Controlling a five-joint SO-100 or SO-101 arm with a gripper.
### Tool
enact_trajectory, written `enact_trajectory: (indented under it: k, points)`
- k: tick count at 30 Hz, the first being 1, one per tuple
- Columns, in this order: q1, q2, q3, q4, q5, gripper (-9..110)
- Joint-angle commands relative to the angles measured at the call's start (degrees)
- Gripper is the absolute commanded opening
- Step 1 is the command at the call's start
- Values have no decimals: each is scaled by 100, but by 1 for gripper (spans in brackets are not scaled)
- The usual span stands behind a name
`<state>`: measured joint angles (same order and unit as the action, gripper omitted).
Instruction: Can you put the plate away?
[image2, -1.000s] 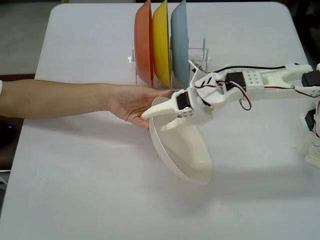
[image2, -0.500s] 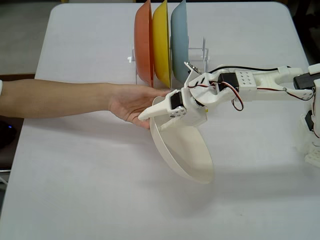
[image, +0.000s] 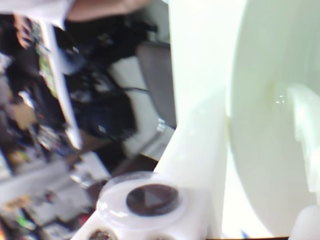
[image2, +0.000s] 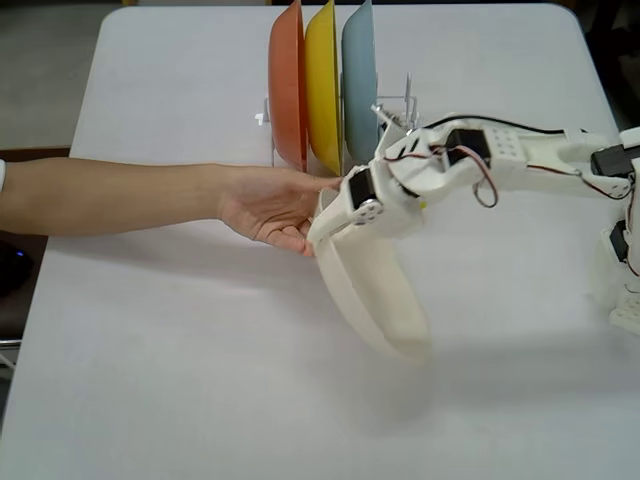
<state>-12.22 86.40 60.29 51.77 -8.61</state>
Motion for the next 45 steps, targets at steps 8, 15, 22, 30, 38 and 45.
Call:
enact_trajectory:
  k: [8,15,22,30,38,45]
  points:
    - [-211,2531,-439,694,26,0]
    - [176,3674,105,809,-545,0]
    - [712,4579,650,492,-1547,0]
    - [958,5344,984,281,-2373,-1]
    - [1143,6188,1723,26,-3463,-1]
    - [1863,6346,2145,18,-4351,-1]
